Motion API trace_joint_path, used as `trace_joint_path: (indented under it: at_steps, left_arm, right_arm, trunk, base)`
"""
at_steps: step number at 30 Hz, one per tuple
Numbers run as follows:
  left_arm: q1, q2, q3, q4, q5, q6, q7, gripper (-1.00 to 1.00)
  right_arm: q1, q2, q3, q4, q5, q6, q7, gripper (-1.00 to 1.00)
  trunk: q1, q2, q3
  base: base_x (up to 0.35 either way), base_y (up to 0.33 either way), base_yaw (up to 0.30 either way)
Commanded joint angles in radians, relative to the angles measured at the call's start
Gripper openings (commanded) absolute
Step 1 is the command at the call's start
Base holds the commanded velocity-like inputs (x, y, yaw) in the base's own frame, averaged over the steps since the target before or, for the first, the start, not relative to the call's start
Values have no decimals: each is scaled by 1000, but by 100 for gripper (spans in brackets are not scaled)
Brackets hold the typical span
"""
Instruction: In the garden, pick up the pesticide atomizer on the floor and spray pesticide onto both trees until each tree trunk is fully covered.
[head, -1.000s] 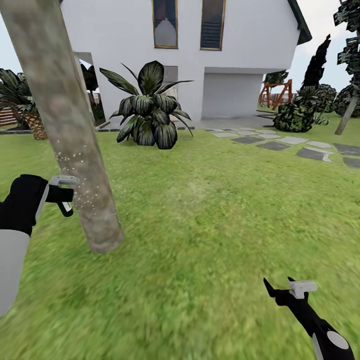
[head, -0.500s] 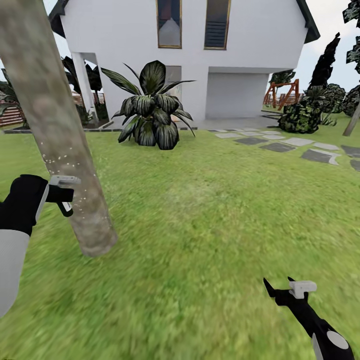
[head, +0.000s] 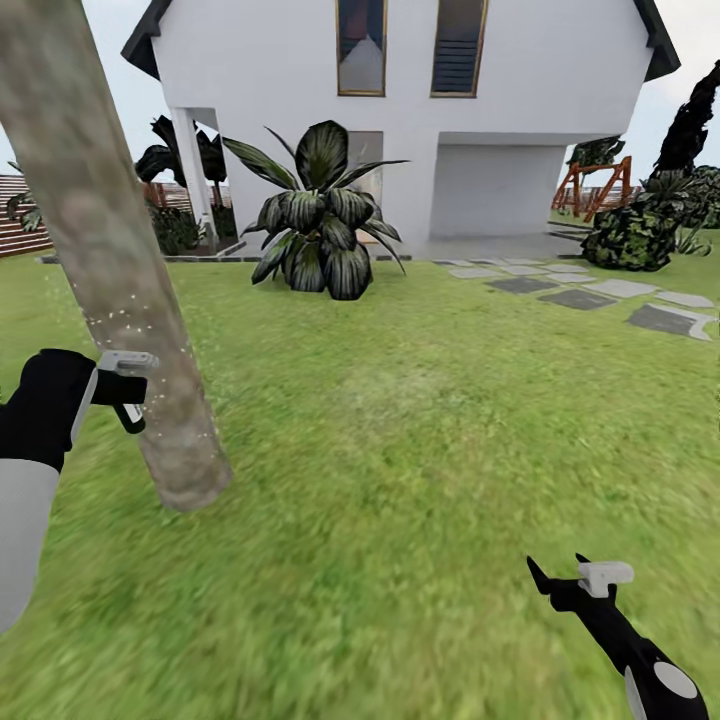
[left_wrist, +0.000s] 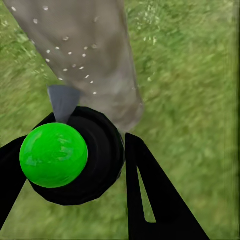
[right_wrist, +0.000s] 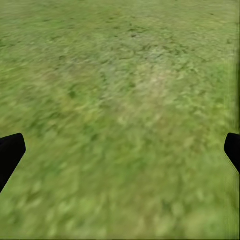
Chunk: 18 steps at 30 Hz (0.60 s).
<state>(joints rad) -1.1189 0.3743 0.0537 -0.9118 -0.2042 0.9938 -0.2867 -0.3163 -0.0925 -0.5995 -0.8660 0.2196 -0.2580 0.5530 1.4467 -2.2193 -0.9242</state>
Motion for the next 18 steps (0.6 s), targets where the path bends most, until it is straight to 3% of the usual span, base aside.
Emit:
trace_joint_path:
  at_steps: [1, 10, 18]
  left_arm:
    - [-1, 0, 2, -1, -12, 3, -10, -100]
    - [-1, -1, 2, 1, -14, 2, -2, -100]
    - [-1, -2, 0, 7, -15, 2, -2, -100]
  right_arm:
    - [-1, 1, -4, 1, 10, -7, 4, 100]
    - [-1, 1, -5, 1, 10, -7, 4, 100]
    - [-1, 1, -4, 1, 10, -7, 4, 100]
  trunk:
    - [0, 0, -1]
    - [0, 0, -1]
    - [0, 0, -1]
  base:
    - [0, -273, 47]
    - [89, -264, 227]
    - [177, -246, 23]
